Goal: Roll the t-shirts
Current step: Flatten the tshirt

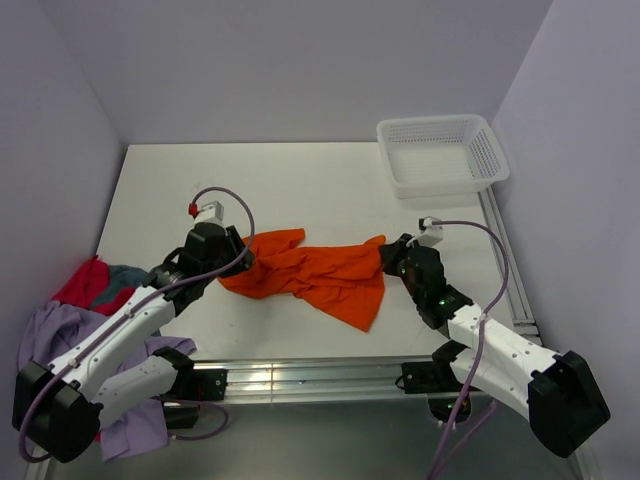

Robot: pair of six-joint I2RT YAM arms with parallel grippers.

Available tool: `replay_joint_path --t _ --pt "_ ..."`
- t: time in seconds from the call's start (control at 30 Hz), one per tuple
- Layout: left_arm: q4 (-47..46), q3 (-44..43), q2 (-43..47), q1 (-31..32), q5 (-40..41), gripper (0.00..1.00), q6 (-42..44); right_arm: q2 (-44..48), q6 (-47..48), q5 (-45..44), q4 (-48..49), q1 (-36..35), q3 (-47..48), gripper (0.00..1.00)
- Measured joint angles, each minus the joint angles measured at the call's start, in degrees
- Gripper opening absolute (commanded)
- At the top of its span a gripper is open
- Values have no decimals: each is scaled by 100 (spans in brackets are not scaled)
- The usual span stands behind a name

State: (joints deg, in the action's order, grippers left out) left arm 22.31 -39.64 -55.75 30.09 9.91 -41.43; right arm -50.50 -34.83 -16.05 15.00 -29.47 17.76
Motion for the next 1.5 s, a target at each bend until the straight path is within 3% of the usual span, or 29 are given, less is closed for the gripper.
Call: replay_joint_path --t 0.3,0.67,0.9,1.23,1.3,1.33,1.37,1.4,1.47,1.5 --pt "-299 11 55 2 -219 58 17 105 284 553 -271 -223 446 0" --pt "-883 -326 664 1071 -546 79 439 -824 603 1283 -1235 -1410 4065 0" --pt "-1633 -446 175 1226 -695 81 627 -1379 640 1419 -1838 -1768 4203 0" --pt "-2225 -463 -457 1287 -1021 80 789 -1405 636 1443 -1993 -1952 4221 0" --pt "-2358 -463 -450 1290 -1130 71 809 -1412 632 1443 -2031 -1961 4236 0" --pt "-2422 -463 -450 1292 -1185 62 826 -1421 621 1443 -2048 -1965 4260 0" --pt "-2476 -463 -450 1292 -1239 51 839 -1447 616 1445 -2070 -1967 4301 0" --pt "-2509 -463 -450 1292 -1300 30 859 -1473 614 1456 -2074 -1971 4343 0" --pt "-2533 -463 -455 1294 -1379 2 903 -1512 610 1469 -2081 -1980 4404 0" --pt "-2551 -463 -463 1294 -1423 0 918 -1526 599 1486 -2081 -1991 4428 0"
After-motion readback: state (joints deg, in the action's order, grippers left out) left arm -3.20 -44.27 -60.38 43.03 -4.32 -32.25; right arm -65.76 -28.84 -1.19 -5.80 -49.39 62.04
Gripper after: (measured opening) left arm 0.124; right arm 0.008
